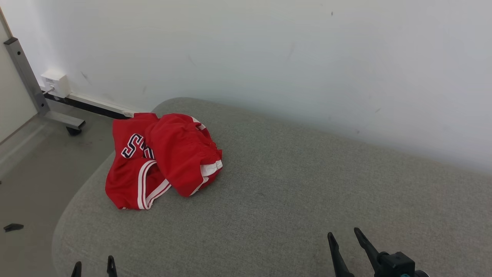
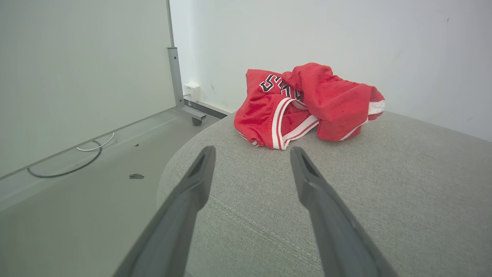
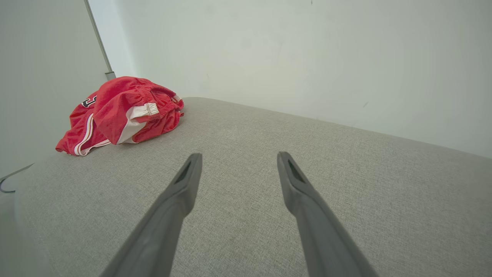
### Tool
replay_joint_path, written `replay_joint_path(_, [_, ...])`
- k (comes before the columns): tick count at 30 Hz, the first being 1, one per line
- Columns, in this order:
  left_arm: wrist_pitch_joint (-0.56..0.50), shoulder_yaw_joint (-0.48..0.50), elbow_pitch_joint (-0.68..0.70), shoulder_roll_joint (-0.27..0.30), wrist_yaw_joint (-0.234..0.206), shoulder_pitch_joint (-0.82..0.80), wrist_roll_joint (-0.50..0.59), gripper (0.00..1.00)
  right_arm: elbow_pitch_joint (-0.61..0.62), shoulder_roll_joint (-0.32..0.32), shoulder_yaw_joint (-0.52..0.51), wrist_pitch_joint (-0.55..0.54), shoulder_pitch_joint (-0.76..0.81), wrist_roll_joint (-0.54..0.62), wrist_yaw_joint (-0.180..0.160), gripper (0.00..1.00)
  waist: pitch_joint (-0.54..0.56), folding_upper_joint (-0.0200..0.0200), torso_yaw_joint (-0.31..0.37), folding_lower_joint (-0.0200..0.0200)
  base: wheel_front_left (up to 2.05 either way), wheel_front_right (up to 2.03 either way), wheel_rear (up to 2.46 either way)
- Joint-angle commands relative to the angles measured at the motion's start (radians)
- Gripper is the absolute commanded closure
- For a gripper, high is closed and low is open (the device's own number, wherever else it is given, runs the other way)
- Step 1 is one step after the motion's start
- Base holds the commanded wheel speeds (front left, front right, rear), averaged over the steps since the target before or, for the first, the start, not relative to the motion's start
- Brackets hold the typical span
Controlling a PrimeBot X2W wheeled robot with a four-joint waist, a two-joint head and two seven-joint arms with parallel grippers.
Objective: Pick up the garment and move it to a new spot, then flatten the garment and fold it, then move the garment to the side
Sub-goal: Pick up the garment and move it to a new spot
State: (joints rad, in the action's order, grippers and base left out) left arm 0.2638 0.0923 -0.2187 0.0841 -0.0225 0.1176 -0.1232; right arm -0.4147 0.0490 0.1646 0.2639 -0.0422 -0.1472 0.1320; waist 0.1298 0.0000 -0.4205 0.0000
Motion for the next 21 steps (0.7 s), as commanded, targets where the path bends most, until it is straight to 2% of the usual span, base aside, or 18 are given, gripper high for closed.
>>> replay_joint_path(1, [0.001, 0.005, 0.009, -0.001, -0.004, 0.015, -0.001, 0.00, -0.004, 0.002, 0.002, 0.001, -0.006, -0.007, -0.002, 0.00, -0.004, 0.0000, -0.004, 0.0000, 0.00, 0.00, 0.00])
replay_joint_path(14, [-0.004, -0.015, 0.012, -0.014, -0.026, 0.018, -0.012, 0.00, -0.009, 0.002, 0.007, 0.001, 0.009, -0.012, -0.002, 0.00, 0.006, 0.0000, 0.008, 0.0000, 0.00, 0.00, 0.00])
replay_joint_path(21, [-0.102, -0.025, -0.039, 0.000, -0.003, -0.099, -0.042, 0.00, -0.006, 0.002, 0.017, 0.001, 0.025, 0.001, -0.002, 0.00, 0.008, 0.0000, 0.021, 0.0000, 0.00, 0.00, 0.00])
